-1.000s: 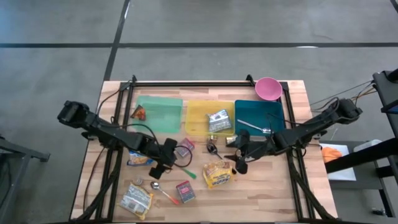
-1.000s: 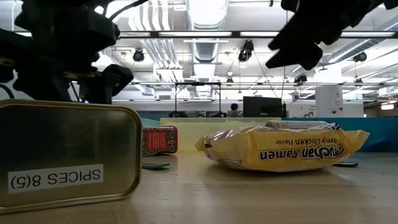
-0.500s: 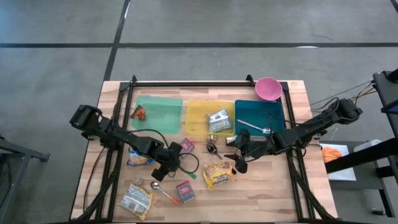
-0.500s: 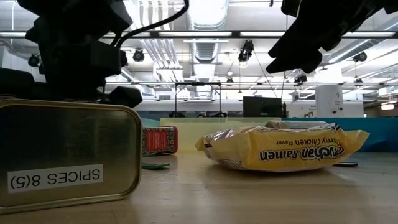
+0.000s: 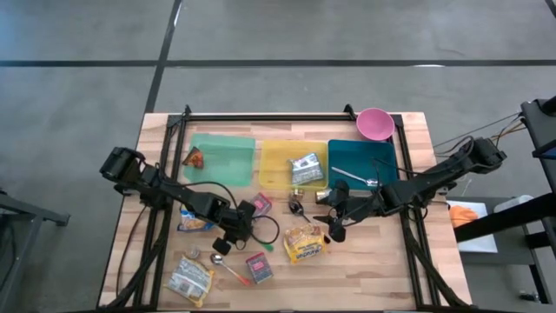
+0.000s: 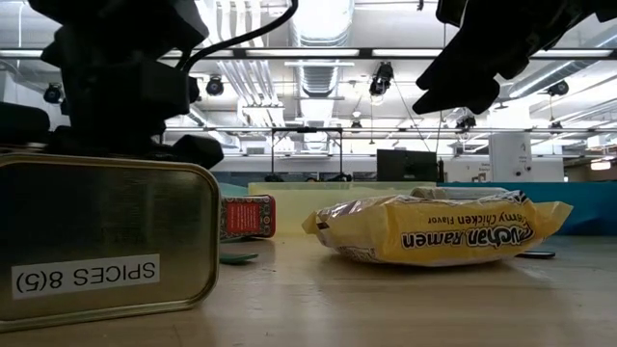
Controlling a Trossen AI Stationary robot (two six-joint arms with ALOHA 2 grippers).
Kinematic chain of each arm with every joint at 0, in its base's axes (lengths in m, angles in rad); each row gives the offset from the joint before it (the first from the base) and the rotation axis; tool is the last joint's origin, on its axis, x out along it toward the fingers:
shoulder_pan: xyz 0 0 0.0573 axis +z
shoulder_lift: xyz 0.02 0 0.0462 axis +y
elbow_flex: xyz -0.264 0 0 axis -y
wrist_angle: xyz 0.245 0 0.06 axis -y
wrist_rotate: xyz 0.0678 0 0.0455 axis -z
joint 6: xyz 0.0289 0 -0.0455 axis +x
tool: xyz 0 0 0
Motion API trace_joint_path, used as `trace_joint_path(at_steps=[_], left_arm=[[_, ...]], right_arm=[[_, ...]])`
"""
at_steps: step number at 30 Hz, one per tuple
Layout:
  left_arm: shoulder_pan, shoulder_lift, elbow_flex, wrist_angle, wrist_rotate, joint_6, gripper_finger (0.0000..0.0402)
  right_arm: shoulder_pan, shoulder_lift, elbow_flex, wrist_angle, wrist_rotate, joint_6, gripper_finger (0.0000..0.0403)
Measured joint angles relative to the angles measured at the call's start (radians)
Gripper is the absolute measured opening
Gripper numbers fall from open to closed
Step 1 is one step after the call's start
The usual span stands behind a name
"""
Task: Pick & Place Food Item
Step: Put the green spoon into the blue bin
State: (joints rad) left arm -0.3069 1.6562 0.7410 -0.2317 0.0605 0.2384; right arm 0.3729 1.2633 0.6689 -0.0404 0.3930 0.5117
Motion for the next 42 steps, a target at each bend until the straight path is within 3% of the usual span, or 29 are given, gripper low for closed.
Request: trace_joint_path(at_steps=[8, 14, 23, 30, 36, 42], left_arm=[[0.003, 0.001, 0.000, 0.004, -0.030, -0.010, 0.0013], [-0.004, -0.004, 0.006, -0.010, -0.022, -0.022, 0.0006], [-0.004, -0.059, 0.067, -0.121, -0.020, -0.225, 0.0004], [-0.004, -0.087, 0.123, -0.105, 0.014, -0.473, 0.0002], [0.025, -0.088, 0.157, -0.098, 0.015, -0.673, 0.0002], [0.049, -0.089, 0.157, -0.050, 0.023, -0.767, 0.0002]], right_arm=[[0.000, 0.000, 0.000, 0.001, 0.000, 0.000, 0.0242], [0.000, 0.000, 0.000, 0.001, 0.000, 0.004, 0.0242], [0.003, 0.001, 0.000, 0.005, 0.000, -0.082, 0.0242], [0.045, 0.038, 0.000, 0.073, 0.018, -0.341, 0.0242], [0.116, 0.167, 0.086, 0.115, 0.128, -0.690, 0.0242], [0.165, 0.332, 0.240, 0.072, 0.270, -0.837, 0.0242]])
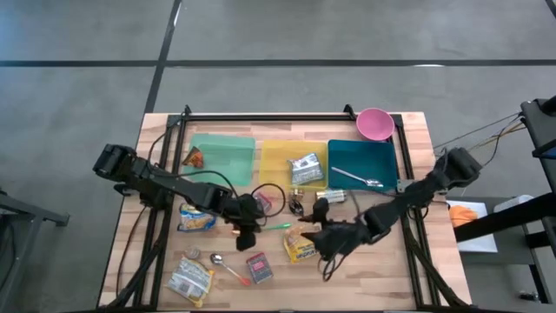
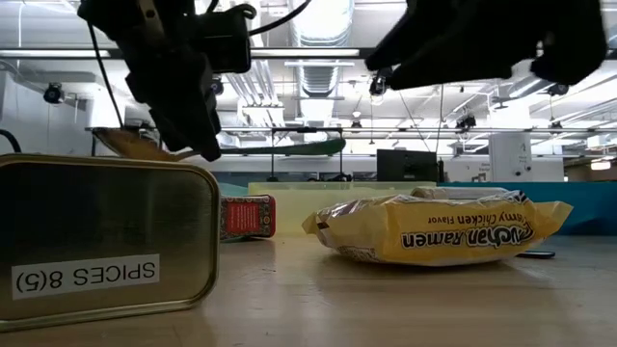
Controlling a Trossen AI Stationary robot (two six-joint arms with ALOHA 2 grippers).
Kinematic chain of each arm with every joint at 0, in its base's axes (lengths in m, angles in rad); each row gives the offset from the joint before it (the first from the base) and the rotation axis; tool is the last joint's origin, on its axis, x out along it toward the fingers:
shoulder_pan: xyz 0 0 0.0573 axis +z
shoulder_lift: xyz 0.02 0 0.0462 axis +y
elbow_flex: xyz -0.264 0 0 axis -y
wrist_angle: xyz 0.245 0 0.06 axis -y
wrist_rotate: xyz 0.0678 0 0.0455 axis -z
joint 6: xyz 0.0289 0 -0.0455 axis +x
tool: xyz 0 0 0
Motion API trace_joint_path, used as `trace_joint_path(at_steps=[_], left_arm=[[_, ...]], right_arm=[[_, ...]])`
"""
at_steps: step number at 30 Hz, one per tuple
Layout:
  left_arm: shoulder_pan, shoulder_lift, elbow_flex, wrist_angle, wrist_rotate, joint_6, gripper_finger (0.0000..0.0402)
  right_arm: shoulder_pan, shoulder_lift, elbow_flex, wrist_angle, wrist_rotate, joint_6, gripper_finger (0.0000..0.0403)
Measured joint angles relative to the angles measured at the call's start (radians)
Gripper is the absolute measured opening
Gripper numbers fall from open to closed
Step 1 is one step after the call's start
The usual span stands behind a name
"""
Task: Pick & Place Food Item
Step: Put the green spoon into the blue bin
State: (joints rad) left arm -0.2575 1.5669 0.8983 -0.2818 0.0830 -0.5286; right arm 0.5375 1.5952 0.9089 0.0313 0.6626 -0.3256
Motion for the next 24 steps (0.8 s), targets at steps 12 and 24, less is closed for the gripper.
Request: trace_joint_path(at_steps=[12, 24], left_arm=[[0.004, -0.001, 0.014, 0.073, 0.048, 0.000, 0.0002], [0.004, -0.001, 0.020, 0.130, 0.064, 0.008, 0.0002]], right_arm=[[0.014, 0.241, 0.275, -0.205, 0.149, -0.020, 0.0242], [0.014, 0.271, 0.324, -0.215, 0.144, -0.055, 0.0242]])
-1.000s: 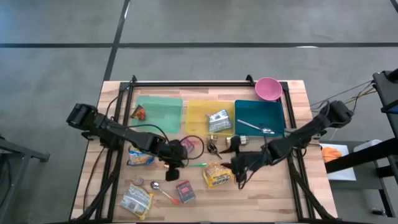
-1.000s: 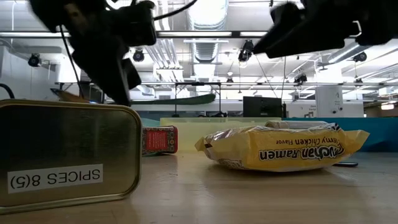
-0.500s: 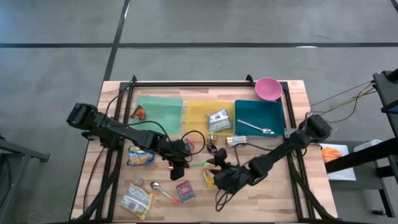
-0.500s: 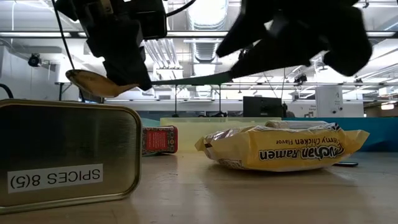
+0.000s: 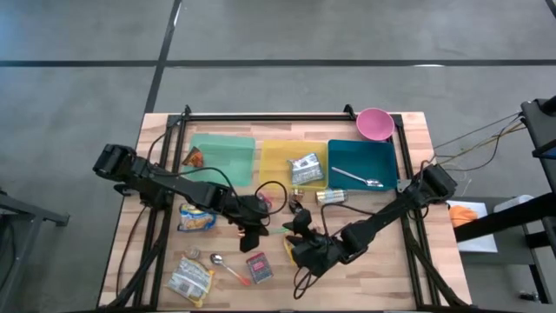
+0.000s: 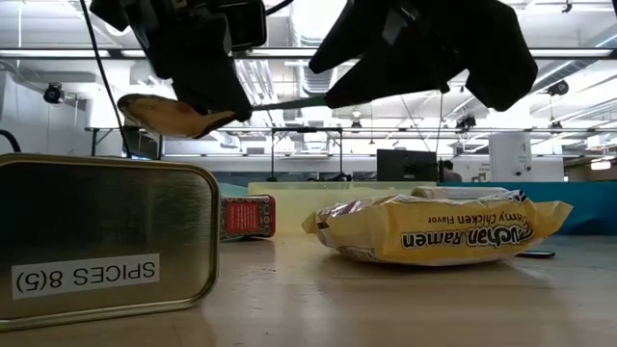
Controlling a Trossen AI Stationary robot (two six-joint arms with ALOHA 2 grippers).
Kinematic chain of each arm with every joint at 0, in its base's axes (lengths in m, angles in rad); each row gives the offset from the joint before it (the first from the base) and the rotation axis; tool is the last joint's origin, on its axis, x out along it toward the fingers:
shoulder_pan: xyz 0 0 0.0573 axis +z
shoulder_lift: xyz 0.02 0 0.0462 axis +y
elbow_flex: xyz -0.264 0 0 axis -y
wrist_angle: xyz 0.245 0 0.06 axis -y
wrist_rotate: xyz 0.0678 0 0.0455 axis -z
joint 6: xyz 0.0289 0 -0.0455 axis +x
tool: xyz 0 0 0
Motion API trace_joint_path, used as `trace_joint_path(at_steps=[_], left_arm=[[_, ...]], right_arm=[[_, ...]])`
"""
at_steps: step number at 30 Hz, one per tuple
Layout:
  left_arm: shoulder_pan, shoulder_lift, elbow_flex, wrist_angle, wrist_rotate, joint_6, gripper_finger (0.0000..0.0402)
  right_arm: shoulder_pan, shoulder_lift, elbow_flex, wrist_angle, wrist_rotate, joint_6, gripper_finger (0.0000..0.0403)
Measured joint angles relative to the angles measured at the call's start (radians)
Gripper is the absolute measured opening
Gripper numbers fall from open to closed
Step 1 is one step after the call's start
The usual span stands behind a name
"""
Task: Pick & Place Food Item
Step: Put the green spoon into the blue bin
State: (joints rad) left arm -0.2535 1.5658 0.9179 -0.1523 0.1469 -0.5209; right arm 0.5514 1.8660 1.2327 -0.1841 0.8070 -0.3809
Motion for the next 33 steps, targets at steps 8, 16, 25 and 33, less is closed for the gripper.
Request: trace_joint_path(at_steps=[8, 16, 25, 33], left_arm=[[0.000, 0.000, 0.000, 0.018, 0.038, 0.000, 0.0002], [0.000, 0.000, 0.000, 0.037, 0.064, 0.000, 0.0002], [0.000, 0.000, 0.000, 0.038, 0.077, -0.001, 0.0002], [0.001, 0.000, 0.000, 0.045, 0.082, -0.005, 0.0021]], right_arm=[[-0.008, -0.001, -0.014, -0.001, -0.005, 0.000, 0.0198], [-0.008, -0.001, -0.024, -0.003, -0.046, -0.016, 0.0083], [-0.009, -0.002, -0.023, -0.003, -0.047, -0.023, 0.0013], [-0.008, -0.008, -0.023, -0.008, -0.049, -0.015, 0.0011]])
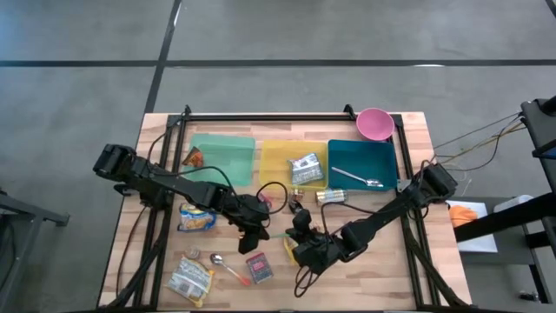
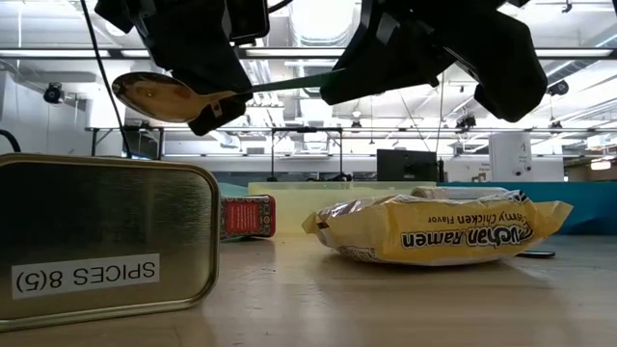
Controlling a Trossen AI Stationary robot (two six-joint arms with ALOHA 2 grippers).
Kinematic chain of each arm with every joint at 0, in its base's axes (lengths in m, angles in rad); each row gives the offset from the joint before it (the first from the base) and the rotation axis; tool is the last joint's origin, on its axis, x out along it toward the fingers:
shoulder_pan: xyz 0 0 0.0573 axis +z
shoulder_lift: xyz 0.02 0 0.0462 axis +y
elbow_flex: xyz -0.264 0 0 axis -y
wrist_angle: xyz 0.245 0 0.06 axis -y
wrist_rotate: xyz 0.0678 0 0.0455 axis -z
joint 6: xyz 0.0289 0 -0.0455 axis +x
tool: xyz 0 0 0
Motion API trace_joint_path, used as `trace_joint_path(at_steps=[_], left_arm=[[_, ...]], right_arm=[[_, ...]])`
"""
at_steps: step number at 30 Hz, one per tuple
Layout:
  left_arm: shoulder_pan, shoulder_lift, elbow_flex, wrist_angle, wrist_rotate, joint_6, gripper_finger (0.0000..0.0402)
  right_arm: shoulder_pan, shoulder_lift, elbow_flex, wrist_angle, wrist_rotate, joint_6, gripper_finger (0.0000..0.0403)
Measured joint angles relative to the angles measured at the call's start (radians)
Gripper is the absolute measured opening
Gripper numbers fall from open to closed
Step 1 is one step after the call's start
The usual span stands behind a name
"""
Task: Pick & Place Food Item
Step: Put the green spoon into the blue bin
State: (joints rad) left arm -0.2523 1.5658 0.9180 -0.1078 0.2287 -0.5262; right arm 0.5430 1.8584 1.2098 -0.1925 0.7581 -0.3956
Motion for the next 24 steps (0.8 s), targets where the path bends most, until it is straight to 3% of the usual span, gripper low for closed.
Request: trace_joint_path(at_steps=[15, 20, 24], left_arm=[[0.001, -0.037, 0.000, 0.015, 0.045, 0.024, 0.0156], [0.009, -0.120, 0.000, -0.013, 0.037, 0.035, 0.0184], [0.009, -0.211, -0.003, -0.073, -0.056, 0.080, 0.0193]], right_arm=[[-0.004, -0.018, 0.000, -0.111, 0.001, 0.133, 0.0011], [-0.011, -0.083, 0.000, -0.193, 0.085, 0.283, 0.0011], [-0.014, -0.166, -0.001, -0.338, 0.105, 0.462, 0.0011]])
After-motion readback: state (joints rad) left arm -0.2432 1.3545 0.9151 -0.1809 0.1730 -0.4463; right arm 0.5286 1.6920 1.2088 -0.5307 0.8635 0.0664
